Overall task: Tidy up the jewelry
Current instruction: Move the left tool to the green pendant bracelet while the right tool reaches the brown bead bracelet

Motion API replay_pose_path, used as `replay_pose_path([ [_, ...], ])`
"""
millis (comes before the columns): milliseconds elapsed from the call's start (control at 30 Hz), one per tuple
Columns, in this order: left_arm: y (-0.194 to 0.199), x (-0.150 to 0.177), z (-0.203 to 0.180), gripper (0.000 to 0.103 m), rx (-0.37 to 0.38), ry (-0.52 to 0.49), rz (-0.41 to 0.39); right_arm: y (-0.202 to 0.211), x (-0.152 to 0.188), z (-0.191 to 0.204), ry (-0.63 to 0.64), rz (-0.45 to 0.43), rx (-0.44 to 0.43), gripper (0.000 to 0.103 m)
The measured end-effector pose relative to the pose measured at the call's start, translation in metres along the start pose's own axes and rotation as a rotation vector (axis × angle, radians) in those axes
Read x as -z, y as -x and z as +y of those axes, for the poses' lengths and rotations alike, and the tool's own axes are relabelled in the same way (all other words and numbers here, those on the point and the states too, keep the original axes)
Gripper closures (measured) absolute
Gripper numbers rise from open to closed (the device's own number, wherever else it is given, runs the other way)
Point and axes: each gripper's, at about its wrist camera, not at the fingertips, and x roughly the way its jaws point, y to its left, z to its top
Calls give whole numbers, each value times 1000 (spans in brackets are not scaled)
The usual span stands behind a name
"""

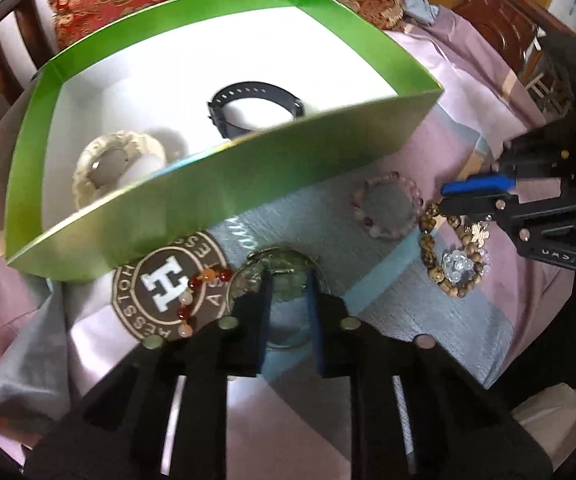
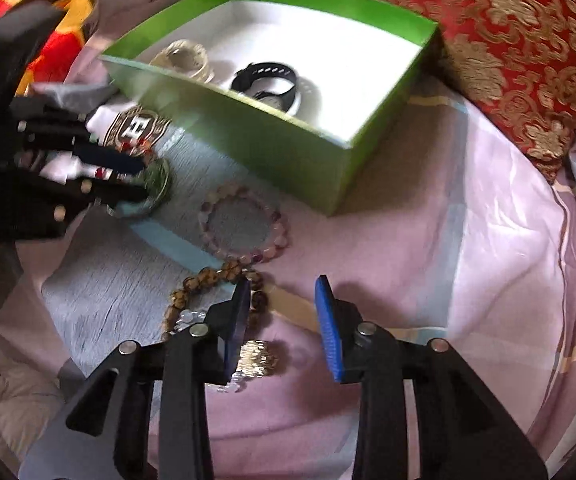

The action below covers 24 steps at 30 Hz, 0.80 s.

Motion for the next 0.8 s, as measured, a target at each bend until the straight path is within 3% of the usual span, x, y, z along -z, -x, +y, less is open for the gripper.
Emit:
replay_pose_path([
  [33, 5, 0, 2, 96, 1, 3, -11, -1, -1, 1, 1, -2, -11, 93],
  [100, 13, 2, 5, 96, 2, 5, -27, 3, -2, -1, -9, -21, -11, 99],
  [300, 23, 5, 13, 96, -6, 6, -30, 22, -2, -23, -94, -82, -41, 100],
  [367, 19, 6, 11, 95, -9, -4, -21, 20, -2, -19, -76, -72, -49, 94],
  [400, 18, 6, 9, 93, -12, -13, -15, 18, -2, -16, -64, -66, -47, 78],
  [433, 13, 4, 3, 90, -17, -20, -12, 14, -2, -9, -39, -53, -48, 70],
  [600, -1, 2, -8, 79, -47, -46, 12, -2, -1, 4, 15, 11, -17, 70],
  [800, -10, 2, -10, 81, -53, -49, 27, -11, -2, 8, 22, 35, 1, 70],
])
